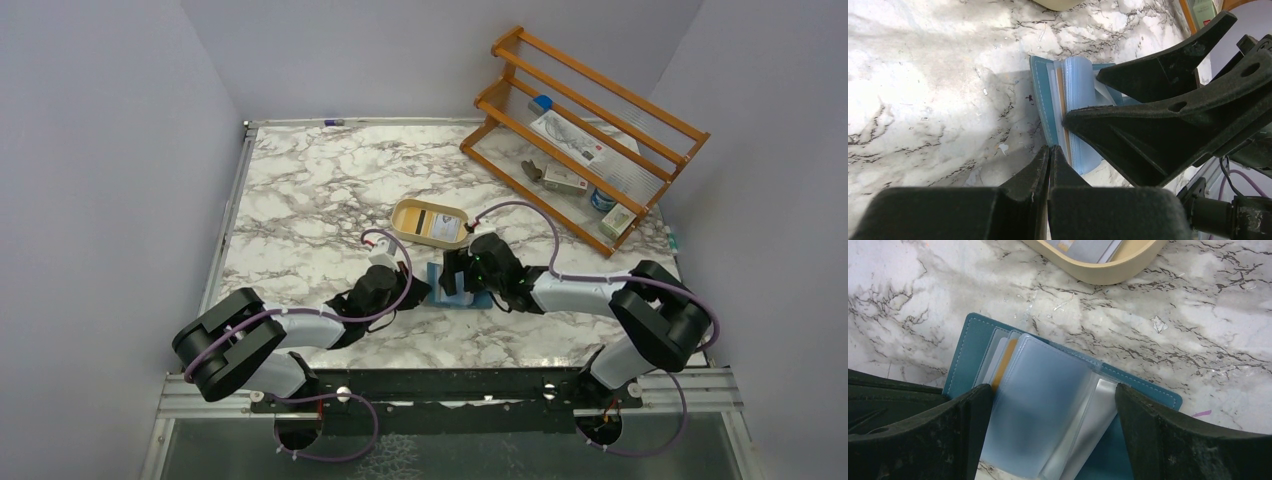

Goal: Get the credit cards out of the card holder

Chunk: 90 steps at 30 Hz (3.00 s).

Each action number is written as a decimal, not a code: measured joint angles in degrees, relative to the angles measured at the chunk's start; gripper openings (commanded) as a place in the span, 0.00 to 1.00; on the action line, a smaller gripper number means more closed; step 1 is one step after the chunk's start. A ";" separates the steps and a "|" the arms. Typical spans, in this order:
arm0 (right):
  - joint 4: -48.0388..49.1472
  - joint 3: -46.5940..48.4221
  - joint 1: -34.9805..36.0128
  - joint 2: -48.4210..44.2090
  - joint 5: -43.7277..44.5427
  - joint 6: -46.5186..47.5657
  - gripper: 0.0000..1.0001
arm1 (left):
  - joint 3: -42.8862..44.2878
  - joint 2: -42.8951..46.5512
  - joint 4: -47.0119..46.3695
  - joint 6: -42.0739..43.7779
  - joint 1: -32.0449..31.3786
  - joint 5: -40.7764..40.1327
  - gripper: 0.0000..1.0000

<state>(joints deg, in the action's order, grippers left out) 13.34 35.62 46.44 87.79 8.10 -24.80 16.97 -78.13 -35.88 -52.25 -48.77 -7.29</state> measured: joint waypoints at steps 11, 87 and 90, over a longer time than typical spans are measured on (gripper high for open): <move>-3.08 1.51 0.17 0.35 3.08 -5.51 1.00 | -0.63 0.13 -0.76 -0.50 0.00 -0.66 0.00; 1.42 1.77 0.81 -2.45 -16.09 -8.37 0.97 | -3.98 5.57 5.20 -7.89 1.40 -11.91 0.00; 5.95 0.39 0.81 -1.07 -16.76 -10.03 0.97 | -5.09 6.69 5.22 -8.22 1.40 -12.31 0.00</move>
<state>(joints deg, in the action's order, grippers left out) 19.29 36.01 47.24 86.72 -8.67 -34.83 11.88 -71.44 -30.65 -60.47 -47.37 -19.59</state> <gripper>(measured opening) 0.975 0.006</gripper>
